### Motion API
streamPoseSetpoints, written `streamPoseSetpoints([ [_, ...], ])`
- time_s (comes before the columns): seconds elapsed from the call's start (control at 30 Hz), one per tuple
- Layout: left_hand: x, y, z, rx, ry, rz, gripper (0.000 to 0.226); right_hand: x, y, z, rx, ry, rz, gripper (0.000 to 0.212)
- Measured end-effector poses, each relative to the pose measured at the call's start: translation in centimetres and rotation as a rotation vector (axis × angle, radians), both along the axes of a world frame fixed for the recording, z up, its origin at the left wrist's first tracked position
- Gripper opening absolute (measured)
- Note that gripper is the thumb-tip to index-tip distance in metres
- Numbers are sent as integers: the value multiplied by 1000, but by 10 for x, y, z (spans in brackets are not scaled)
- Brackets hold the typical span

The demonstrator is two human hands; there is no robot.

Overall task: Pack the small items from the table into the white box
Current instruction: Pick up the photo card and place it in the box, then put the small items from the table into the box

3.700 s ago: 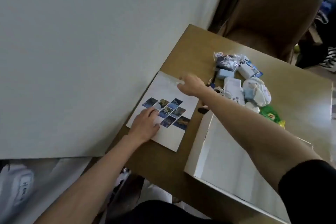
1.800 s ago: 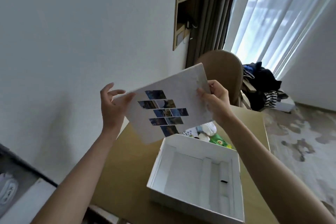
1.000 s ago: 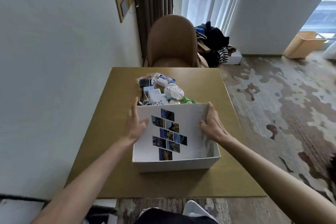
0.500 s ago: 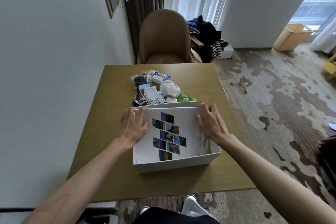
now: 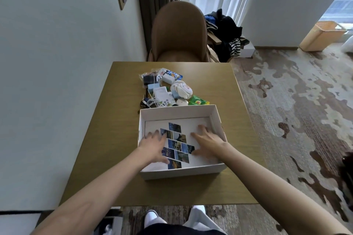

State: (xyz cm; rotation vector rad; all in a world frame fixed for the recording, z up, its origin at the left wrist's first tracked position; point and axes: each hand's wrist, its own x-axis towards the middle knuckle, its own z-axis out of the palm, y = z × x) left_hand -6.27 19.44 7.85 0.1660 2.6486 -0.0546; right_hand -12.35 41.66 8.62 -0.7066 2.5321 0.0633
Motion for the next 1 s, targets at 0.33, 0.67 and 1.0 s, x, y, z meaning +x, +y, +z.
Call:
streamPoseSetpoints([
  [0.33, 4, -9, -6, -42, -95, 11, 108, 7, 8, -20, -139, 54, 26, 52],
  [0.67, -24, -24, 31, 300, 561, -24, 31, -56, -25, 33, -842, 257, 45, 22],
  [1.0, -132, -59, 32, 587, 459, 294, 26, -155, -65, 33, -566, 108, -395, 24],
])
